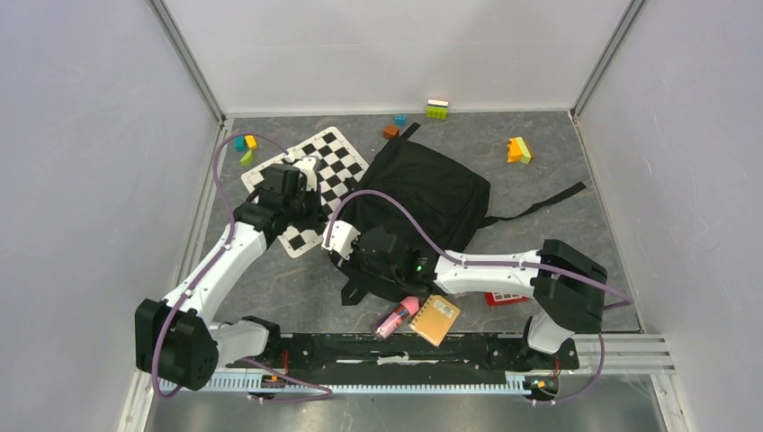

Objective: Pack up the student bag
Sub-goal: Zip the student bag at the center of the board.

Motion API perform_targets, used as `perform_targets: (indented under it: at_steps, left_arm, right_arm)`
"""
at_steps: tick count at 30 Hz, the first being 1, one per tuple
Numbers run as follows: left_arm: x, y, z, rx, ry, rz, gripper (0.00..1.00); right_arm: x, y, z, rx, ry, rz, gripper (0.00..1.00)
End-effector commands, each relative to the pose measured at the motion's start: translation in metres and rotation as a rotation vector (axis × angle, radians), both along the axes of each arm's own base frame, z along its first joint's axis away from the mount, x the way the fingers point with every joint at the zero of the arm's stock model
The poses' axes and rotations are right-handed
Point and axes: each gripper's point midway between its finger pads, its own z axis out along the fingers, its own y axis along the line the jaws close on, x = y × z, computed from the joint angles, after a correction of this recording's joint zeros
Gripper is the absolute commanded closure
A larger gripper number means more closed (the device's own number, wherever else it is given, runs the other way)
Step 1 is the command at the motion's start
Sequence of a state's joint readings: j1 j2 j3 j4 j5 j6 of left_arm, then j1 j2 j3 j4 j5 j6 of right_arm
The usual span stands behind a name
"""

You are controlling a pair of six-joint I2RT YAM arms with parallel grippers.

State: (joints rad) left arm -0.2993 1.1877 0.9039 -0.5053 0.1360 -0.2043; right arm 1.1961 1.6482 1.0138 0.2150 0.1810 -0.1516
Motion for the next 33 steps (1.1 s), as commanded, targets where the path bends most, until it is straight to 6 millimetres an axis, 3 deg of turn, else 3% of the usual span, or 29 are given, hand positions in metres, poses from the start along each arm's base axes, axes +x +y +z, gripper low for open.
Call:
perform_targets:
  at_steps: [1,5,13,17,25,33]
  left_arm:
    - [0.025,0.016,0.021,0.047,-0.109,0.087,0.98]
    - [0.026,0.017,0.024,0.043,-0.125,0.099,0.98]
    - [0.036,-0.014,0.048,-0.131,-0.194,0.037,0.98]
    - [0.044,-0.018,0.053,-0.155,-0.203,0.043,0.98]
    - [0.068,-0.016,0.04,-0.128,-0.14,0.126,0.98]
    - [0.094,-0.032,0.027,-0.205,-0.111,0.152,0.98]
  right_arm:
    - [-0.035,0.002,0.013,0.014,-0.002,0.082,1.0]
    - [-0.043,0.003,0.022,0.022,-0.017,0.098,1.0]
    - [-0.055,0.003,0.04,0.05,-0.027,0.131,1.0]
    - [-0.055,0.0,0.05,0.065,-0.037,0.127,1.0]
    - [-0.054,-0.003,0.063,0.09,-0.056,0.119,1.0]
    - [-0.055,-0.006,0.07,0.103,-0.065,0.119,1.0]
